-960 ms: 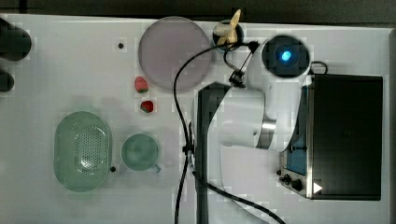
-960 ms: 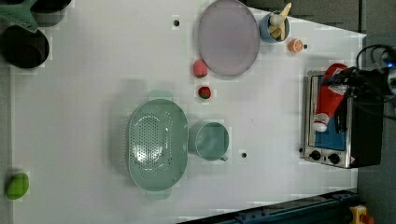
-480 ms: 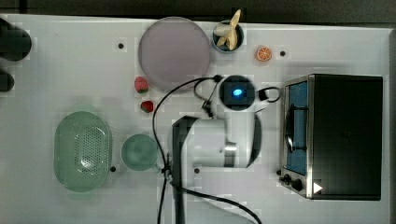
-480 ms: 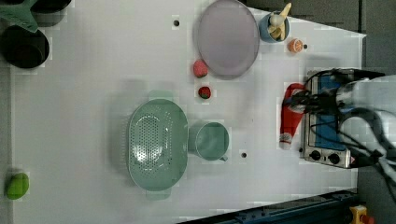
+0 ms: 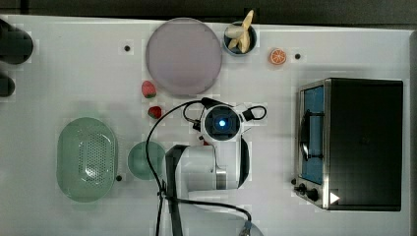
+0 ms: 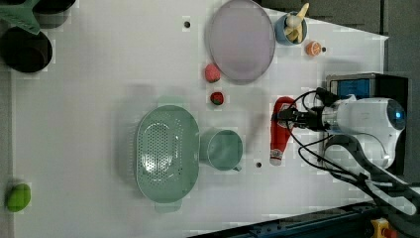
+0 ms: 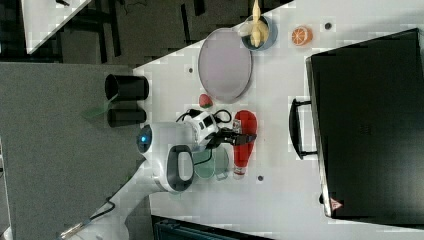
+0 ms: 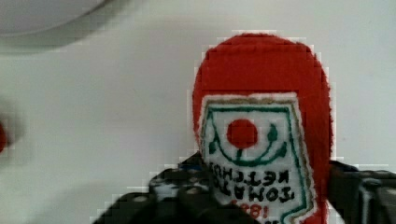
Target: Pick ketchup from strainer and place it on the table
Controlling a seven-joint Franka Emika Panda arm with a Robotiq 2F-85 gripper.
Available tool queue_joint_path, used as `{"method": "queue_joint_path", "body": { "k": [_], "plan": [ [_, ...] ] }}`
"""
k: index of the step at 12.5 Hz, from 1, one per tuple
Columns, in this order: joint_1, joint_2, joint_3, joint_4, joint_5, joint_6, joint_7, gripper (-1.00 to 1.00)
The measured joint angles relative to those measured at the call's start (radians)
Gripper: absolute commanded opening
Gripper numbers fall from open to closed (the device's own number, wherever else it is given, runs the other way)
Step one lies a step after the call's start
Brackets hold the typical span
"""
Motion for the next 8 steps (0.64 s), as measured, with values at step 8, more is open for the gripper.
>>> {"method": "queue_joint_path", "body": {
  "k": [8],
  "plan": [
    [-0.005,-0.076,0.002,0.053,-0.008,-0.028,0.001,1.0]
  ]
}}
